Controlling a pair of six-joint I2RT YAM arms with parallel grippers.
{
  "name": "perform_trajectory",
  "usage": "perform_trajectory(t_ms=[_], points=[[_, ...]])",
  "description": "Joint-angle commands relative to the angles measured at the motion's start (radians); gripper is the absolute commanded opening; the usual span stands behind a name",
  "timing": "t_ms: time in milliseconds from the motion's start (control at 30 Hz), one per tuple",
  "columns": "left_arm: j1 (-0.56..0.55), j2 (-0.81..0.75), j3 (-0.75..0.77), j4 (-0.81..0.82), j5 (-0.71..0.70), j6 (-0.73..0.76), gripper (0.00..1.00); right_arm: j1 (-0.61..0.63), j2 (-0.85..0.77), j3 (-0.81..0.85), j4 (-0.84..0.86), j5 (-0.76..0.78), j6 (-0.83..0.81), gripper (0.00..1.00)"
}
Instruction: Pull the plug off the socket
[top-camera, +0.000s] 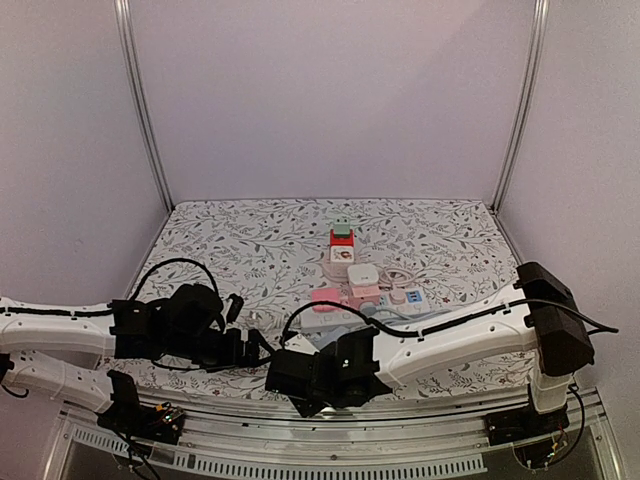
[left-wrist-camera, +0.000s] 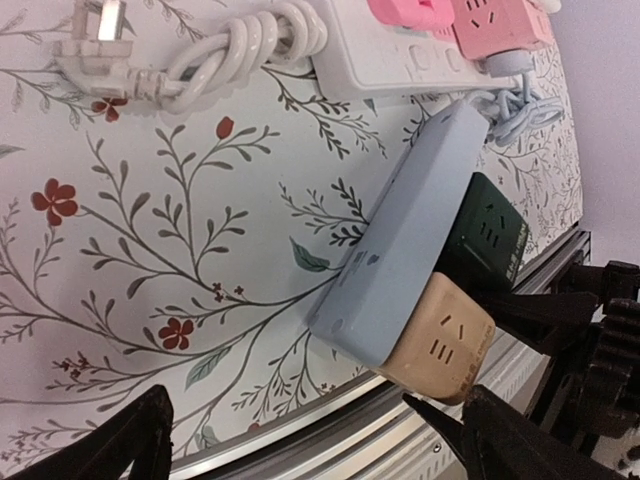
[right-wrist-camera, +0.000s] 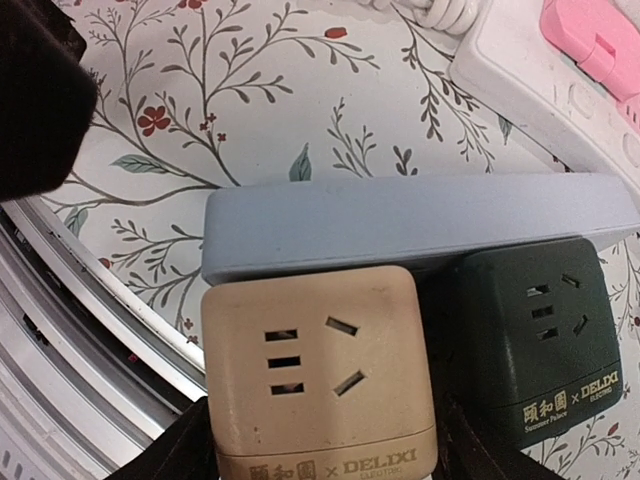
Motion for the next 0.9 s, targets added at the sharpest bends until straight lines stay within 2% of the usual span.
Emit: perform_trajectory(t_ms=[0, 267, 533, 633, 800, 867], points=[[0.015, 0.001, -0.007, 0.008, 0.022, 0.0, 0.99, -0.009, 0.009, -0.036, 0.058, -0.02, -0.017, 0.71], [0.015, 0.02, 0.004, 0.011, 0.049, 0.01, 0.99, -0.03, -0.007, -0.112, 0.207, -0.071, -0.066, 0.65], [0.012, 0.035, 0.014, 0.042, 0.079, 0.0, 0.99, -0.031, -0.051, -0.195, 0.325, -0.039, -0.105, 0.32], [0.014, 0.04, 0.023, 0.051, 0.09, -0.004, 0.99, -0.031, -0.086, -0.254, 0.394, -0.018, -0.108, 0.17], [0.013, 0.046, 0.03, 0.099, 0.124, -0.029, 1.0, -0.031, -0.193, -0.379, 0.573, -0.003, -0.135, 0.02], [0.012, 0.047, 0.038, 0.119, 0.14, -0.042, 1.0, -0.031, -0.218, -0.396, 0.6, 0.006, -0.155, 0.0]])
